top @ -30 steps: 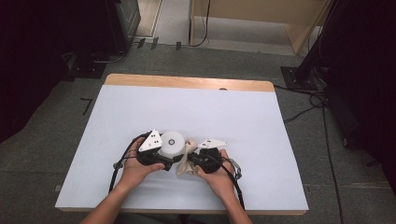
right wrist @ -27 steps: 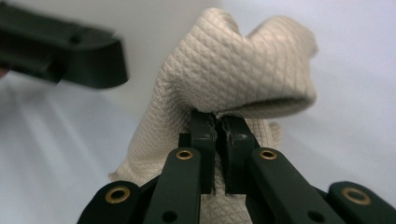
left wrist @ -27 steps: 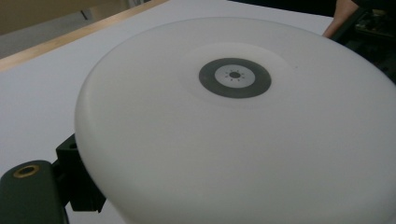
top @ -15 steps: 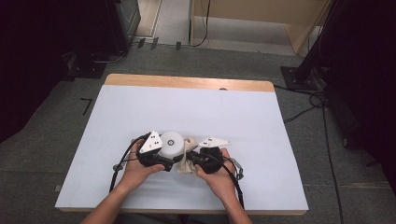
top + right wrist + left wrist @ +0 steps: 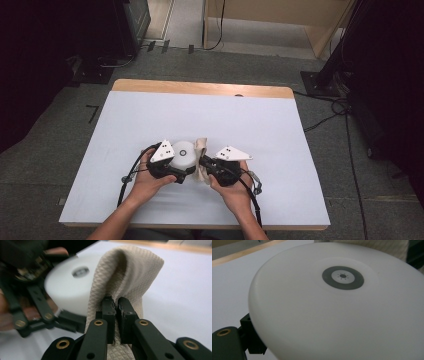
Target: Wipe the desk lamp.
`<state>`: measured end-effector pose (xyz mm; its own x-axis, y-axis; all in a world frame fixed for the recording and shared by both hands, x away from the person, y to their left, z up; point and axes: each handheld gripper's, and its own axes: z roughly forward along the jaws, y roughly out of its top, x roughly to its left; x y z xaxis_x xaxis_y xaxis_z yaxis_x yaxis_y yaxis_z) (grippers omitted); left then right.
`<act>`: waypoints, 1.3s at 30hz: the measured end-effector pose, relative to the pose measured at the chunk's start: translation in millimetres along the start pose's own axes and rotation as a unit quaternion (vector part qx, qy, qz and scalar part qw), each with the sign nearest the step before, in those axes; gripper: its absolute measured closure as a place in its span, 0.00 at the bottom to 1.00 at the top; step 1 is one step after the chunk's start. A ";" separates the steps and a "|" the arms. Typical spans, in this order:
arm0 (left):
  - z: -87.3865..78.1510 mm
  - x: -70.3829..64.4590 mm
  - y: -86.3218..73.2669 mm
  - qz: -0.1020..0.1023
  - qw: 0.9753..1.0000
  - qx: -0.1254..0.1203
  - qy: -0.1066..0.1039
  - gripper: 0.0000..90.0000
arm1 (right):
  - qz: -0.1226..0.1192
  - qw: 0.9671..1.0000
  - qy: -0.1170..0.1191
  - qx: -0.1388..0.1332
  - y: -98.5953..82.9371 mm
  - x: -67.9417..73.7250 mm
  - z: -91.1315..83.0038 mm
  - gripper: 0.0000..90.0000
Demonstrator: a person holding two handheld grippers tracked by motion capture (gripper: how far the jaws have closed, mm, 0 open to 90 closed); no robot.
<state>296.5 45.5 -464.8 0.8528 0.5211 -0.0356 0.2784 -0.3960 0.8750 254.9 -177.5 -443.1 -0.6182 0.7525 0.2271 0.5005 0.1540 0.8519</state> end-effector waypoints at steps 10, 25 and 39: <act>0.8 -0.6 0.0 -0.001 1.000 0.000 0.003 0.08 | 0.046 0.995 -0.003 0.086 -27.3 -16.1 30.5 0.95; 1.1 -0.5 -0.1 -0.001 1.000 0.002 0.003 0.08 | 0.006 0.999 0.000 -0.038 8.7 4.5 -9.5 0.95; 1.7 -0.7 -0.5 0.001 1.000 0.000 0.004 0.08 | 0.074 0.995 0.005 0.067 -27.9 -21.4 33.1 0.94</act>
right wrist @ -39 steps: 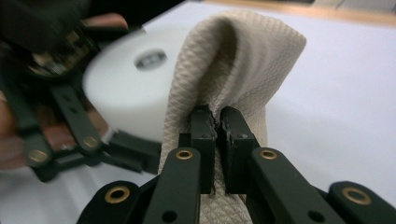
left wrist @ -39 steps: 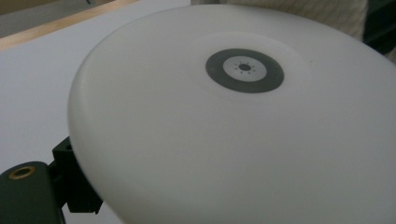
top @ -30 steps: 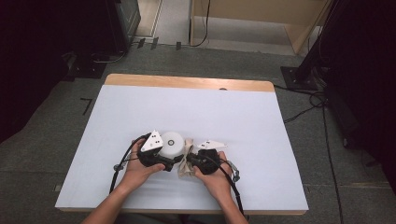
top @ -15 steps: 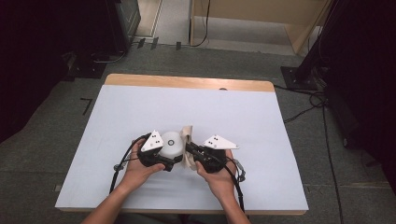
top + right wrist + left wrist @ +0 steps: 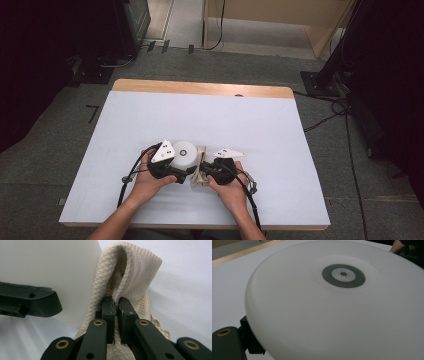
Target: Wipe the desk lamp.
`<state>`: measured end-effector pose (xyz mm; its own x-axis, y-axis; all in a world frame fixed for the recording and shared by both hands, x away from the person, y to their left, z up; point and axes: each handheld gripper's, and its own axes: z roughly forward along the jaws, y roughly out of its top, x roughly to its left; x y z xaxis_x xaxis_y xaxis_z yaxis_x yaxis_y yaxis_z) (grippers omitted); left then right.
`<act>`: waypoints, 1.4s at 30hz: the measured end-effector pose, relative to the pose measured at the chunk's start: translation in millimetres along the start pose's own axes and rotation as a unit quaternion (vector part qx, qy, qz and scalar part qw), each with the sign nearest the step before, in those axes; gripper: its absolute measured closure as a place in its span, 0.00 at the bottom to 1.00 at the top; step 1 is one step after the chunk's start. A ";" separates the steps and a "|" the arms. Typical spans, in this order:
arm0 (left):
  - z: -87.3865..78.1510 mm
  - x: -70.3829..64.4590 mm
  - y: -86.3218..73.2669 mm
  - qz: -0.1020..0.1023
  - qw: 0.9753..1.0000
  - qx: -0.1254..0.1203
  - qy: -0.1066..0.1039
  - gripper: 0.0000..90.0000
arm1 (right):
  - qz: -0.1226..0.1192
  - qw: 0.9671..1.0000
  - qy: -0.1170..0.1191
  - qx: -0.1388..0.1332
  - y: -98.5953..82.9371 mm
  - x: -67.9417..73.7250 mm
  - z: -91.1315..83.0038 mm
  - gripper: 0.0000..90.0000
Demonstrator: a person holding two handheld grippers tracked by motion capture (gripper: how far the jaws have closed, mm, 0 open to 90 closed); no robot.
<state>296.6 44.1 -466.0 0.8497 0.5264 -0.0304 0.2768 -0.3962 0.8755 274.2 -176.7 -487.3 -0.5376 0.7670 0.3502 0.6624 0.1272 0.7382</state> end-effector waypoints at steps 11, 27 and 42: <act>-2.6 -16.6 0.1 -0.055 0.995 -0.003 0.089 0.07 | 0.011 1.000 -0.008 -0.005 -0.6 -7.6 -2.3 0.94; -4.8 -16.2 1.7 -0.049 0.996 -0.019 0.077 0.09 | 0.009 1.000 -0.007 -0.014 -1.2 -6.2 -3.8 0.94; 1.5 -0.8 0.4 0.025 0.999 -0.021 -0.030 0.09 | 0.000 1.000 -0.020 -0.019 -0.7 4.5 -8.6 0.95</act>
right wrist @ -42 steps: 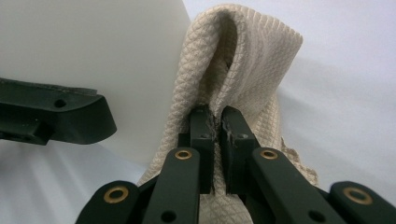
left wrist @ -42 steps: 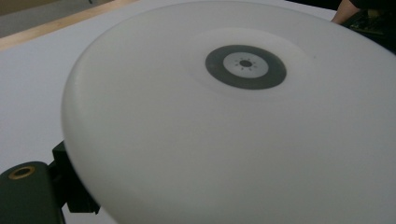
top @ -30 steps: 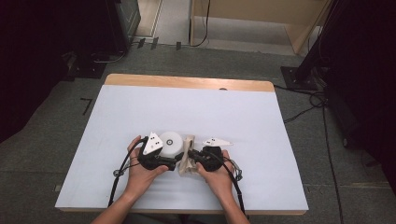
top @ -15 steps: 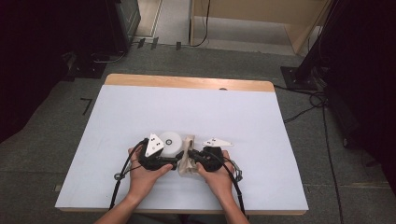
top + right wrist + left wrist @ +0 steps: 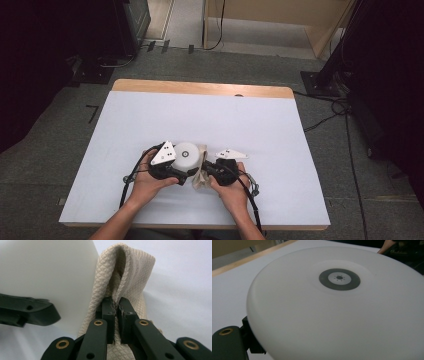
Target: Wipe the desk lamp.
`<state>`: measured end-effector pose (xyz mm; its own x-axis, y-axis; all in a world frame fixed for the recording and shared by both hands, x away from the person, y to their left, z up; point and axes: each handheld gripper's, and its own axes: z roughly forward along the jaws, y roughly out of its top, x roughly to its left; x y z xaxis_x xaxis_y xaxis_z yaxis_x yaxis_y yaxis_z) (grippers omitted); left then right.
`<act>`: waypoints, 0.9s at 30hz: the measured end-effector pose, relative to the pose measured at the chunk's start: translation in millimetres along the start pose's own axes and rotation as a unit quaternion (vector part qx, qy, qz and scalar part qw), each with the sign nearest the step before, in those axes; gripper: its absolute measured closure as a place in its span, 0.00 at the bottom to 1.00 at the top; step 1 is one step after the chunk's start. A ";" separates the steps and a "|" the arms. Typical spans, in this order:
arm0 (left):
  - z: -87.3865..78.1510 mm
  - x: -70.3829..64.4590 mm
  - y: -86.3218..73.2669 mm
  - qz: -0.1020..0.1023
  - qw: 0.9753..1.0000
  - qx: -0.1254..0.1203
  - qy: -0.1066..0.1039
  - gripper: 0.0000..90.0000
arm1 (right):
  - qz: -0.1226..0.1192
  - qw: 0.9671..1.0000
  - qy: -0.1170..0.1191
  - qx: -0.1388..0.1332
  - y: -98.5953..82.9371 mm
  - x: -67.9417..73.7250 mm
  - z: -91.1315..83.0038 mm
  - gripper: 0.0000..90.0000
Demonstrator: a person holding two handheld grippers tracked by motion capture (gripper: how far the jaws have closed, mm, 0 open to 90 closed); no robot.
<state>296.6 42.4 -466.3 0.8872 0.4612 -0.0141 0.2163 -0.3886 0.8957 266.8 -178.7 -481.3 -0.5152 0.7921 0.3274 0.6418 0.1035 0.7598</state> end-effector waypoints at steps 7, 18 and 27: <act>-0.2 1.9 -1.8 -0.012 1.000 -0.002 -0.003 0.09 | -0.012 0.999 0.004 -0.034 10.1 8.9 -13.2 0.95; 0.2 2.6 -2.2 -0.016 1.000 0.005 -0.008 0.08 | -0.050 0.994 -0.021 -0.092 17.2 24.2 -29.1 0.95; 0.6 2.0 -2.4 -0.020 1.000 0.006 -0.008 0.08 | -0.039 0.990 -0.025 -0.133 20.2 22.3 -40.3 0.96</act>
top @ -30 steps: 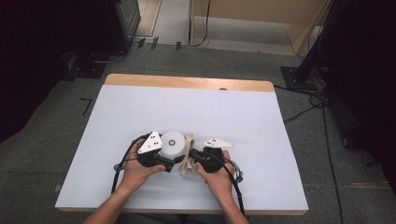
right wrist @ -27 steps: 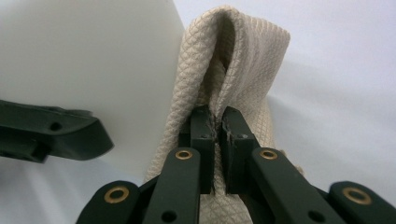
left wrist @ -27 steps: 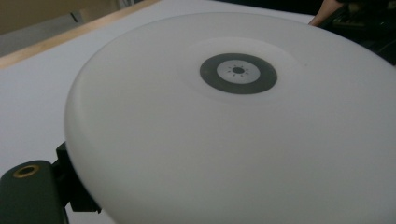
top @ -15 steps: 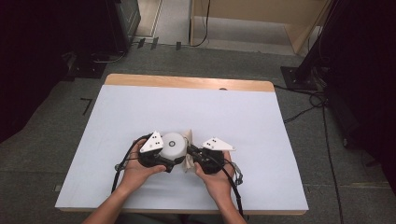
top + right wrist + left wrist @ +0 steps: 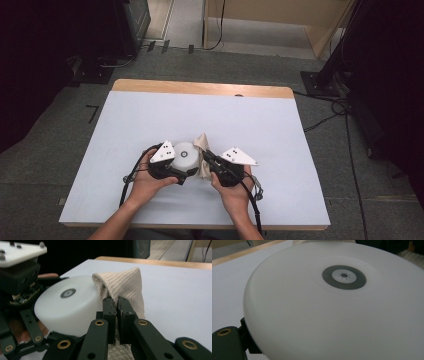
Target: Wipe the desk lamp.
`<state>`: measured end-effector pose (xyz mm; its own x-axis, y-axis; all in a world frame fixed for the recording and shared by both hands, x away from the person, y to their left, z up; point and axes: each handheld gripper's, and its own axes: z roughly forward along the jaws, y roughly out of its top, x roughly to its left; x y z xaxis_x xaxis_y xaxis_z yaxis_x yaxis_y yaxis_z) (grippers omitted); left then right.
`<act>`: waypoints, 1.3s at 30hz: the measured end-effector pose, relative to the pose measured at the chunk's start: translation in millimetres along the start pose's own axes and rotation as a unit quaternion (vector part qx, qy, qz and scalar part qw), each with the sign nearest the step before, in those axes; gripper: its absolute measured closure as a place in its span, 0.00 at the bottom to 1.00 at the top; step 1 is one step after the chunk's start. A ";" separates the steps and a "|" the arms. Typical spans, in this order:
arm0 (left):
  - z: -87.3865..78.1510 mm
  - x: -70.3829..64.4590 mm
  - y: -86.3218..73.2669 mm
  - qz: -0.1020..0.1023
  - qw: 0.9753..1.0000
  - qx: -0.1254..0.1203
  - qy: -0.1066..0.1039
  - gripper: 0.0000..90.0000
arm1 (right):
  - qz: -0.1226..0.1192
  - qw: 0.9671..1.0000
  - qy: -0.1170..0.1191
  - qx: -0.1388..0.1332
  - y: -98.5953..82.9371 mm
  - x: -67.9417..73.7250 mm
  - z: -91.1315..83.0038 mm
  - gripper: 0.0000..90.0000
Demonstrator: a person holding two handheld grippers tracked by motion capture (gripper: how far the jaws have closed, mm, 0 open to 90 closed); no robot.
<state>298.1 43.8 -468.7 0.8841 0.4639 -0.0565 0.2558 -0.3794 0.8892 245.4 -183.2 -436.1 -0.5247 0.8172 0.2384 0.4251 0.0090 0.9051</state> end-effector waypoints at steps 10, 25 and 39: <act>1.9 -1.9 -0.5 0.004 1.000 0.000 0.003 0.08 | -0.004 1.000 0.005 -0.017 3.9 -3.3 -5.3 0.96; 1.8 -1.7 -0.7 0.003 1.000 0.000 0.002 0.08 | 0.035 0.993 0.017 0.111 -34.9 -16.0 33.8 0.96; 2.5 -1.2 -1.8 -0.004 1.000 -0.002 -0.001 0.07 | 0.022 0.998 0.064 -0.005 7.1 -0.6 -6.8 0.96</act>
<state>297.6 41.9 -471.4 0.8829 0.4649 -0.0657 0.2625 -0.3727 0.8900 243.7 -187.5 -427.4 -0.5950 0.7369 0.3209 0.4431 -0.0323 0.8959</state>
